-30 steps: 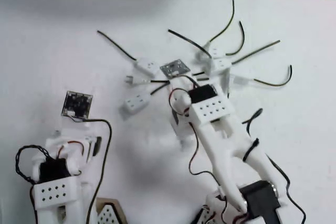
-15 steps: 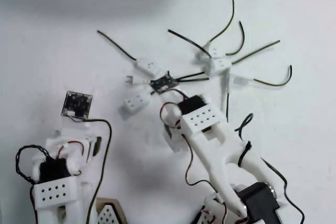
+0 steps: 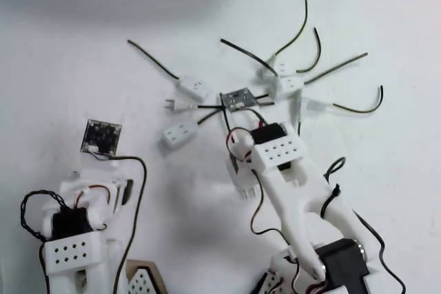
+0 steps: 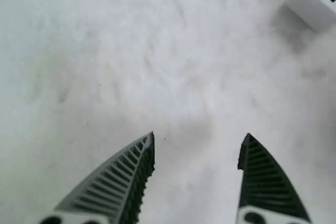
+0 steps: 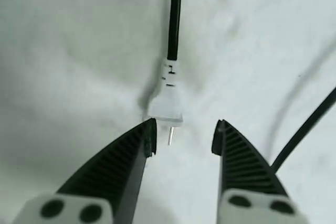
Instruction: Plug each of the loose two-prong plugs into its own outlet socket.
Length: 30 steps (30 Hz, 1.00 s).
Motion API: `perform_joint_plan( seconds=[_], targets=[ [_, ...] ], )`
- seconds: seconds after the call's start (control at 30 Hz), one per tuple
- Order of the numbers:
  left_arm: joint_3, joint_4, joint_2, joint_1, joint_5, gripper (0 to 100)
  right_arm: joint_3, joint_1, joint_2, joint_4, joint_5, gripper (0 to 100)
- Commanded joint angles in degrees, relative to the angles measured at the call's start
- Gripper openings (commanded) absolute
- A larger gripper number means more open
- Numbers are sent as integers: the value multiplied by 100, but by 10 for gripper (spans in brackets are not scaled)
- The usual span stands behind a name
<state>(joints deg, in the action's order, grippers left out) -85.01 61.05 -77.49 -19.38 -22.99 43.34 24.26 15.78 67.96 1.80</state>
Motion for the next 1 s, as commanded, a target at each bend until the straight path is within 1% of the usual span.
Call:
perform_joint_plan(
  seconds=[0.0,0.3,0.57,0.77,0.97],
  targets=[
    [26,18,-119,-66,-79,256,105,-84,145,-251,-70,173],
    [26,18,-119,-66,-79,256,273,-66,92,-523,-79,173],
    [26,18,-119,-66,-79,256,-35,-31,-1015,-787,-352,173],
    [26,18,-119,-66,-79,256,-79,198,-1165,-690,-369,171],
    [26,18,-119,-66,-79,256,-123,303,-1209,-611,-369,108]
  ],
)
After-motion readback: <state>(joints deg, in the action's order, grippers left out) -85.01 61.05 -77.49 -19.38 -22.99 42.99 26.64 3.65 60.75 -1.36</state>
